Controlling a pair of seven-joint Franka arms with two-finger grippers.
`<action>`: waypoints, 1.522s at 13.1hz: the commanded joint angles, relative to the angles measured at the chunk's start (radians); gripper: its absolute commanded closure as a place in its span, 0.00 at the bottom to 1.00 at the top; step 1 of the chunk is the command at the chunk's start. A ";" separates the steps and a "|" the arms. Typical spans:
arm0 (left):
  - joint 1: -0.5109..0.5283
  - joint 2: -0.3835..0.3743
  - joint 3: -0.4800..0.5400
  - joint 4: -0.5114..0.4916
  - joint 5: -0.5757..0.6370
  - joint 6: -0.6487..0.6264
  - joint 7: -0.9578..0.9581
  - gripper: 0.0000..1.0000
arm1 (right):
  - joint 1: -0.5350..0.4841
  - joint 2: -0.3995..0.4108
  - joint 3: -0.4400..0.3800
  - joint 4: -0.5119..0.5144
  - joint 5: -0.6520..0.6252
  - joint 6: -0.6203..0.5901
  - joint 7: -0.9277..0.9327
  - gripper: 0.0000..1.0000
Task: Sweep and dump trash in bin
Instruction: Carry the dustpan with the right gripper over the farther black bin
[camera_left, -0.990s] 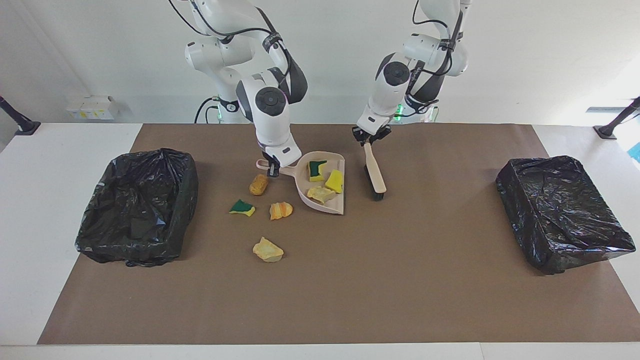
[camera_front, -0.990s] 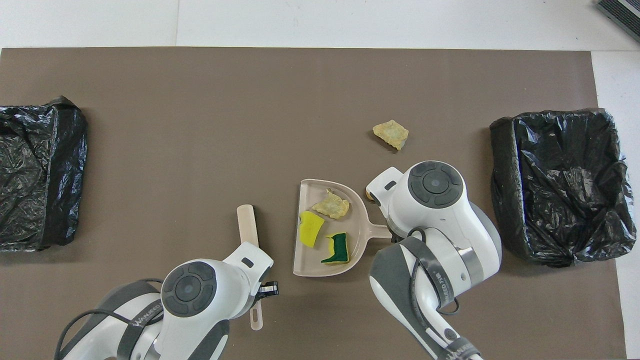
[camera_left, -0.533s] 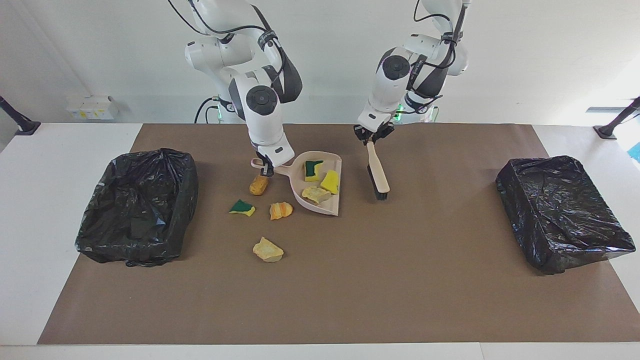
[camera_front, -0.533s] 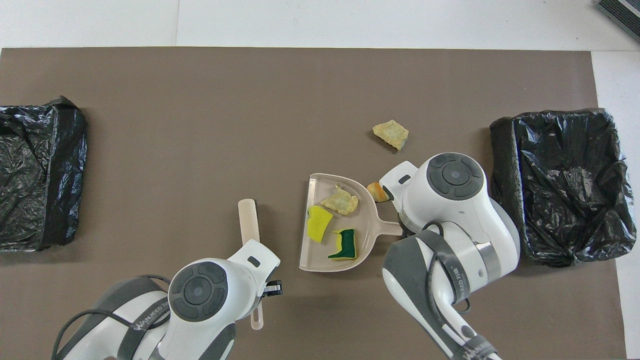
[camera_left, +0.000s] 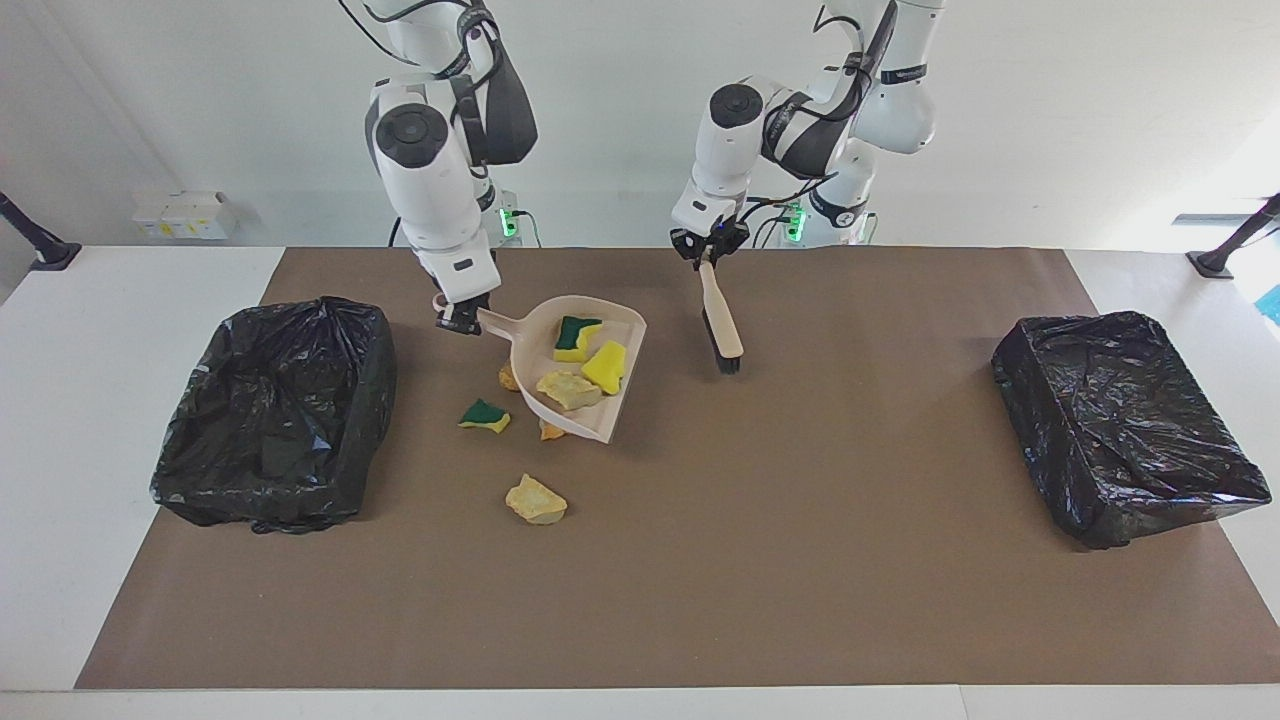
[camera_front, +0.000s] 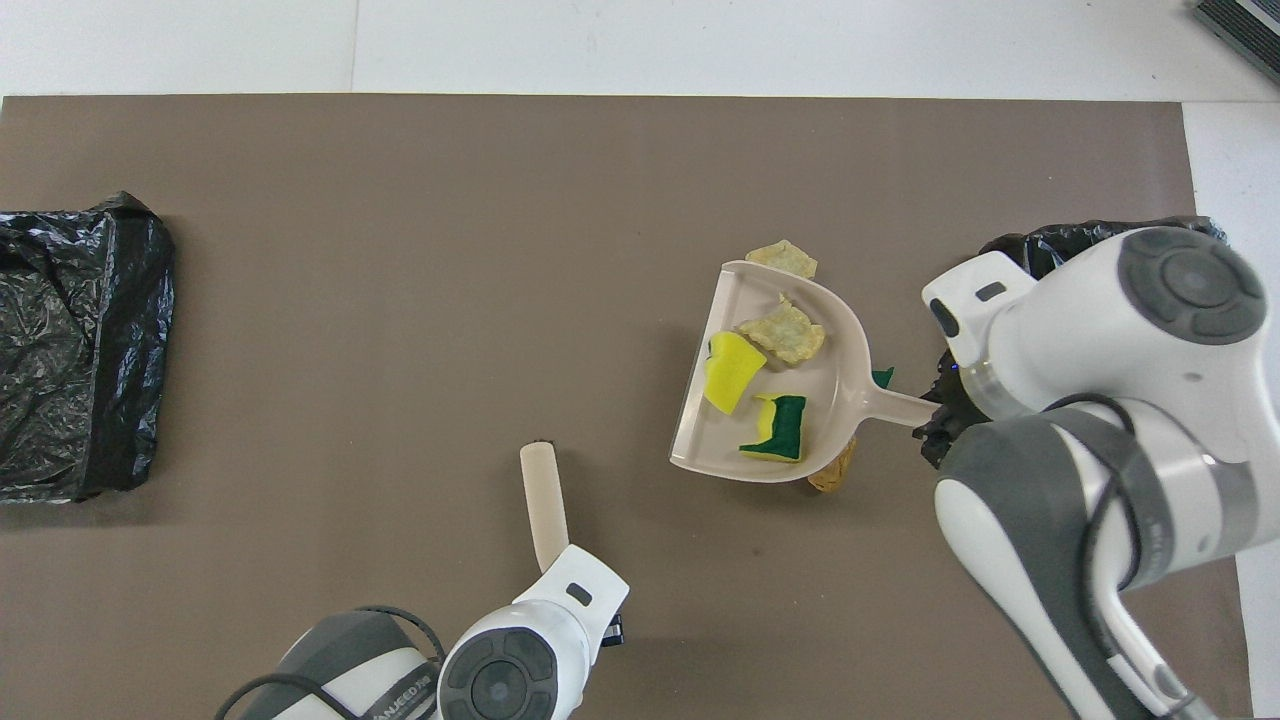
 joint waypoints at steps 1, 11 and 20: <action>-0.062 0.027 0.010 -0.022 0.009 0.065 -0.056 1.00 | -0.137 0.003 0.003 0.083 0.011 -0.079 -0.104 1.00; -0.053 0.042 0.012 -0.040 -0.031 0.109 -0.014 0.59 | -0.612 0.020 -0.006 0.130 -0.268 0.063 -0.588 1.00; 0.195 0.085 0.018 0.151 -0.011 -0.023 0.116 0.00 | -0.581 0.092 -0.005 0.100 -0.757 0.266 -0.537 1.00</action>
